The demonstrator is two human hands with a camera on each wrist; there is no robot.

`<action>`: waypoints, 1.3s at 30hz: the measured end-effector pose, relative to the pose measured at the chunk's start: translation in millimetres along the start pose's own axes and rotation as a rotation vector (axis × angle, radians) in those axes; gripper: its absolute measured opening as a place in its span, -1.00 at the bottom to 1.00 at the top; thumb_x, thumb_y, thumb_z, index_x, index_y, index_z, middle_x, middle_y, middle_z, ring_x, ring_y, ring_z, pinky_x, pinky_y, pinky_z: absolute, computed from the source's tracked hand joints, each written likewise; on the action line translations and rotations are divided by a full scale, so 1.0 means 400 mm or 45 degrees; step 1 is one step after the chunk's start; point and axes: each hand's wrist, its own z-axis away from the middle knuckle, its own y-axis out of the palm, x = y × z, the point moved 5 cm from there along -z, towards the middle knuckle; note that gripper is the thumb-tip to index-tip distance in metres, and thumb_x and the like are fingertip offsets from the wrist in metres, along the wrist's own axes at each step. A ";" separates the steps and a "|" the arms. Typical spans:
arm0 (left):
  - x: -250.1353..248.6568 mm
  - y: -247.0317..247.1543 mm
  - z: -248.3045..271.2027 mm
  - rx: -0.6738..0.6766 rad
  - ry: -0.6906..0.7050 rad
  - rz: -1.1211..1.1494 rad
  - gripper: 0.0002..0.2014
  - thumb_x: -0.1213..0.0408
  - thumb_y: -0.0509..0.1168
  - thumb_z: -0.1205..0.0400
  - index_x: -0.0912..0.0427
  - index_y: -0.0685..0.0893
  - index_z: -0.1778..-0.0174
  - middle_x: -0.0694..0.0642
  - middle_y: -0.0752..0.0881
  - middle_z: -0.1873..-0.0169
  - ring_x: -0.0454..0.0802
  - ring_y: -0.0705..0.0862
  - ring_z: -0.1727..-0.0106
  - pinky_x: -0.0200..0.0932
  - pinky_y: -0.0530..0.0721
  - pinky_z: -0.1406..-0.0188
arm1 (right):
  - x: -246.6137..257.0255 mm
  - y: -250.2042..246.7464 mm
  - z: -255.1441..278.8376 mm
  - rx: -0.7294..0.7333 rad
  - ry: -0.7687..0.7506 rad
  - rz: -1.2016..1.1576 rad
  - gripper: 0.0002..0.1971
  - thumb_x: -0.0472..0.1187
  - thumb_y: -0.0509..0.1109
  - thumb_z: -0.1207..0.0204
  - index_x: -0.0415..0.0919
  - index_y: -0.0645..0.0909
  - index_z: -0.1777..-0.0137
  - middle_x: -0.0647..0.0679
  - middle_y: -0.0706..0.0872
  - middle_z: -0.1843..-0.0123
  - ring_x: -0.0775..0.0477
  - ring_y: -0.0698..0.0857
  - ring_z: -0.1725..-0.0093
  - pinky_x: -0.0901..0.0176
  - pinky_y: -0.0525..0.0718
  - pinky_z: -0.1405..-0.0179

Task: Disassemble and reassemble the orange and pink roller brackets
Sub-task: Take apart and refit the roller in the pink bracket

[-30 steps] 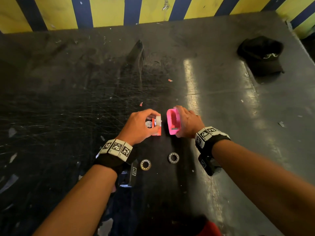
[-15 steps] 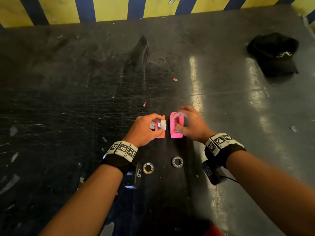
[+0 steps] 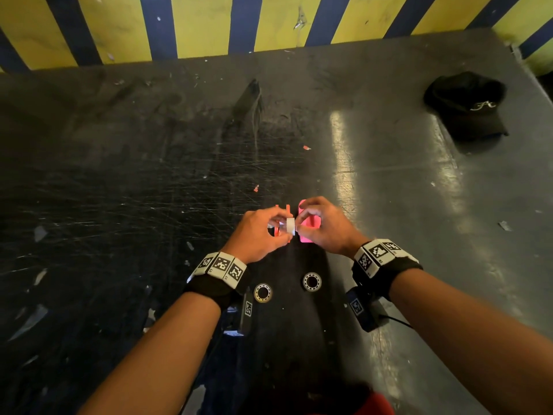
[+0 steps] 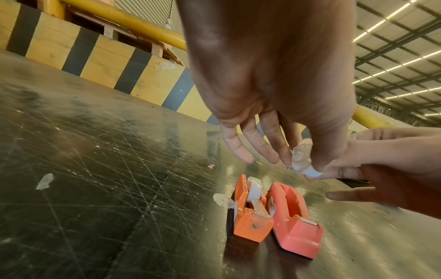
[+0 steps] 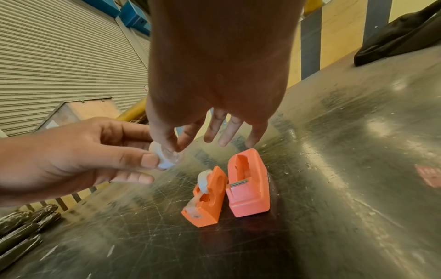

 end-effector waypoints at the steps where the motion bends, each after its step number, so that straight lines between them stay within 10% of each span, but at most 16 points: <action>1: -0.002 0.000 0.005 0.002 -0.005 0.008 -0.56 0.30 0.63 -0.47 0.01 0.76 -0.27 -0.15 0.78 -0.01 -0.36 0.69 0.00 -0.65 0.47 0.14 | 0.002 -0.001 0.004 0.021 0.008 -0.008 -0.95 -0.13 0.63 -0.49 0.01 0.82 0.09 -0.08 0.61 -0.40 -0.07 0.62 -0.39 -0.03 0.56 -0.41; 8: 0.027 0.028 0.052 0.065 -0.114 -0.156 -0.62 0.19 0.63 -0.42 0.01 0.82 -0.16 -0.03 0.77 -0.01 -0.07 0.77 -0.03 -0.08 0.77 -0.12 | -0.054 -0.038 0.039 0.041 0.058 0.020 -0.94 -0.19 0.56 -0.54 -0.11 0.74 0.13 -0.13 0.71 -0.22 0.04 0.62 -0.21 0.30 0.59 -0.21; 13: 0.044 0.138 0.103 0.193 -0.202 -0.462 -0.66 0.10 0.60 -0.42 -0.05 0.79 -0.12 0.04 0.72 -0.10 0.05 0.72 -0.18 0.06 0.71 -0.21 | -0.090 -0.037 0.082 0.060 0.192 0.028 -0.90 -0.16 0.55 -0.53 -0.18 0.76 0.08 -0.03 0.65 -0.17 0.04 0.65 -0.10 0.12 0.60 -0.21; 19: 0.068 0.236 0.128 0.259 -0.251 -0.627 -0.47 0.03 0.56 -0.46 -0.09 0.63 -0.36 0.06 0.58 -0.32 0.14 0.56 -0.40 0.12 0.57 -0.34 | -0.118 -0.028 0.132 0.100 0.223 0.049 -0.84 -0.07 0.54 -0.59 -0.17 0.78 0.00 0.03 0.64 -0.11 0.10 0.65 -0.02 0.38 0.51 0.06; 24: 0.012 0.270 0.118 0.210 -0.017 -0.714 -0.34 -0.16 0.52 -0.43 -0.15 0.54 -0.46 0.00 0.56 -0.36 0.10 0.51 -0.42 0.14 0.49 -0.39 | -0.139 -0.031 0.162 0.110 0.249 0.035 -0.87 -0.07 0.51 -0.61 -0.13 0.78 0.00 -0.02 0.68 -0.17 0.18 0.65 0.00 0.32 0.59 0.00; 29: -0.043 0.315 0.097 0.265 0.017 -0.894 -0.44 -0.11 0.44 -0.53 -0.05 0.58 -0.45 0.07 0.66 -0.33 0.15 0.58 -0.38 0.19 0.51 -0.34 | -0.143 -0.039 0.182 0.138 0.319 0.015 -0.79 0.14 0.50 -0.49 0.03 0.76 0.08 0.02 0.69 -0.15 0.03 0.70 -0.16 -0.26 0.63 -0.45; 32: -0.035 0.296 0.089 0.214 -0.094 -0.601 -0.54 -0.03 0.50 -0.48 -0.05 0.68 -0.30 0.04 0.76 -0.18 0.10 0.69 -0.25 0.14 0.64 -0.26 | -0.161 -0.048 0.194 0.133 0.330 0.013 -0.59 0.38 0.33 -0.25 0.11 0.73 0.15 0.13 0.68 -0.10 0.04 0.71 -0.17 -0.42 0.53 -0.52; 36: -0.012 0.225 0.077 0.084 -0.290 0.360 -0.64 0.27 0.64 -0.47 0.11 0.80 -0.18 0.05 0.88 -0.04 -0.08 0.85 -0.09 -0.16 0.80 -0.22 | -0.169 -0.062 0.205 0.136 0.323 -0.020 -0.75 0.29 0.40 -0.37 0.16 0.71 0.17 0.09 0.71 -0.10 0.02 0.73 -0.15 -0.40 0.57 -0.49; 39: -0.027 0.175 0.067 0.104 -0.275 0.565 -0.62 0.38 0.62 -0.48 0.17 0.80 -0.22 0.06 0.88 -0.07 -0.20 0.85 -0.10 -0.28 0.76 -0.24 | -0.156 -0.053 0.194 0.133 0.299 -0.029 -0.73 0.33 0.40 -0.38 0.21 0.75 0.13 0.18 0.74 -0.08 0.10 0.73 -0.14 -0.50 0.51 -0.49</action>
